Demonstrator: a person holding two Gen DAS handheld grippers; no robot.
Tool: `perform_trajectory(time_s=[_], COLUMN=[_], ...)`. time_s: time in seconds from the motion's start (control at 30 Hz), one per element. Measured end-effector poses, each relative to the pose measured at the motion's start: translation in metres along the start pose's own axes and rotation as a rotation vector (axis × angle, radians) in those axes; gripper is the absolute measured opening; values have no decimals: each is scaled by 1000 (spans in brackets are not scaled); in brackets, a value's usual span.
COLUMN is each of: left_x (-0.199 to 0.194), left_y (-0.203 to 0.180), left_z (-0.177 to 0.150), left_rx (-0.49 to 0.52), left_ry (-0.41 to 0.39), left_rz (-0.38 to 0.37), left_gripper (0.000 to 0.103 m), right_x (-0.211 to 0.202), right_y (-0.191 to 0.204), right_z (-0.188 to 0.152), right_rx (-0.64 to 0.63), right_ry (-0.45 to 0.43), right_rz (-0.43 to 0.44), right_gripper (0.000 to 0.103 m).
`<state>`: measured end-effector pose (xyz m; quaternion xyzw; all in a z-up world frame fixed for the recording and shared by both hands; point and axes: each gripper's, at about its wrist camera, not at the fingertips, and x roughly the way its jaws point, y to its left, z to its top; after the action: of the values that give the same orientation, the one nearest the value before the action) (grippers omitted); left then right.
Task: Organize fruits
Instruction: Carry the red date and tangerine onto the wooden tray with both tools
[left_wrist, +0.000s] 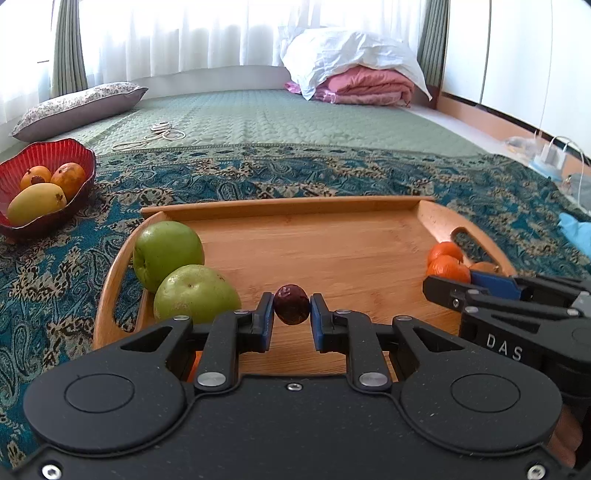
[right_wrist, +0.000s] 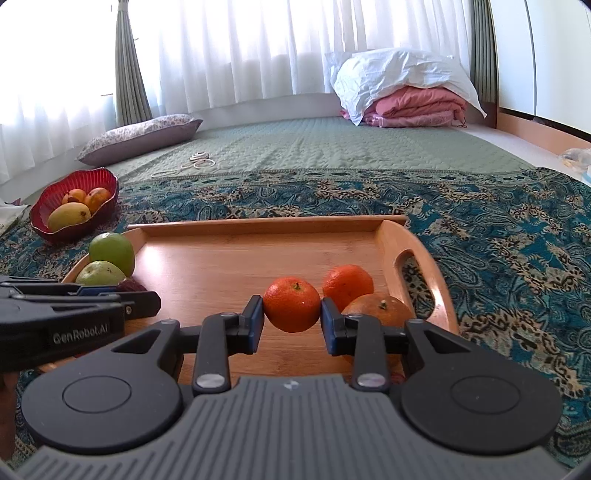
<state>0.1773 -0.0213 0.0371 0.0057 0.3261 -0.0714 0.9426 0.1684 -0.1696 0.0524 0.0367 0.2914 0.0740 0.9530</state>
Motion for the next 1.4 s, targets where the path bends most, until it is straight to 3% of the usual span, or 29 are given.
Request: perform_trajectory(time_s=[1.4], left_x=[27], left_y=[7], left_z=[-3], left_rx=[-11], left_ry=[27], left_rz=[9], left_gripper=[20], right_x=[28], right_y=[12], right_z=[-6], right_rx=[-54], right_ry=[56], right_rz=[2], right_gripper=[39])
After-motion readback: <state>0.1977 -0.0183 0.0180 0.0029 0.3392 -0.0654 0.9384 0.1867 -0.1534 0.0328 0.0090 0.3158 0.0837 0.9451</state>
